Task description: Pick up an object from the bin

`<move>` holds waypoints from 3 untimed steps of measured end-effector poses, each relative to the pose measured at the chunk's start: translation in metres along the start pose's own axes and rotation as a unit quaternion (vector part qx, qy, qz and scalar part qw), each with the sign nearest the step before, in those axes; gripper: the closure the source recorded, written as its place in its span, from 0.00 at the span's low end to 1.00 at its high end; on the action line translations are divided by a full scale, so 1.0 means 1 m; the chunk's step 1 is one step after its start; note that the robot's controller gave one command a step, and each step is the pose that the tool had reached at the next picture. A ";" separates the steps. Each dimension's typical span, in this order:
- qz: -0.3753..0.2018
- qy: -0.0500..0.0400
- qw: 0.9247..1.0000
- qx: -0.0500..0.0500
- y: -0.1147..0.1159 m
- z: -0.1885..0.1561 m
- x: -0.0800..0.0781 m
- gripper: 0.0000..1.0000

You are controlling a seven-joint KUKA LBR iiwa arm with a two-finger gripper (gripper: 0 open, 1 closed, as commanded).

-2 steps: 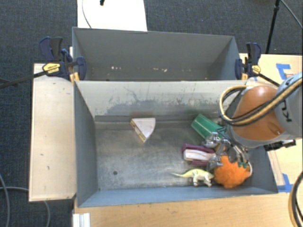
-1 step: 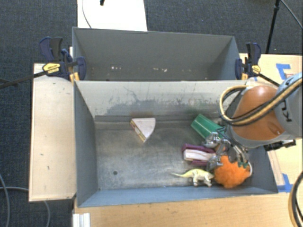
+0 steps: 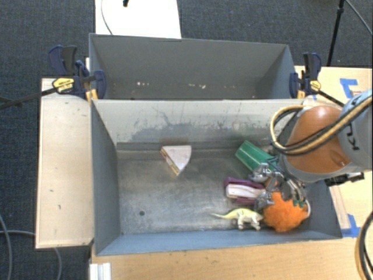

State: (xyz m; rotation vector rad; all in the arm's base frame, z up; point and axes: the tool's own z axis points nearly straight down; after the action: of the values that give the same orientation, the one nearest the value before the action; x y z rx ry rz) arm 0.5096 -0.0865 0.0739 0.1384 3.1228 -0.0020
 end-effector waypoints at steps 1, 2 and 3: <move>0.000 0.000 1.000 0.000 0.000 0.000 0.000 1.00; 0.000 0.000 1.000 0.000 0.000 0.000 0.000 1.00; 0.000 0.000 1.000 0.000 0.000 0.000 0.000 1.00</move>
Offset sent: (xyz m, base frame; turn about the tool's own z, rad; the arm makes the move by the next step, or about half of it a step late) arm 0.0000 0.0000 0.0000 0.0000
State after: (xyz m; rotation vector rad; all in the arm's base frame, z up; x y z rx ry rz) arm 0.5096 -0.0865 0.0738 0.1384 3.1228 -0.0020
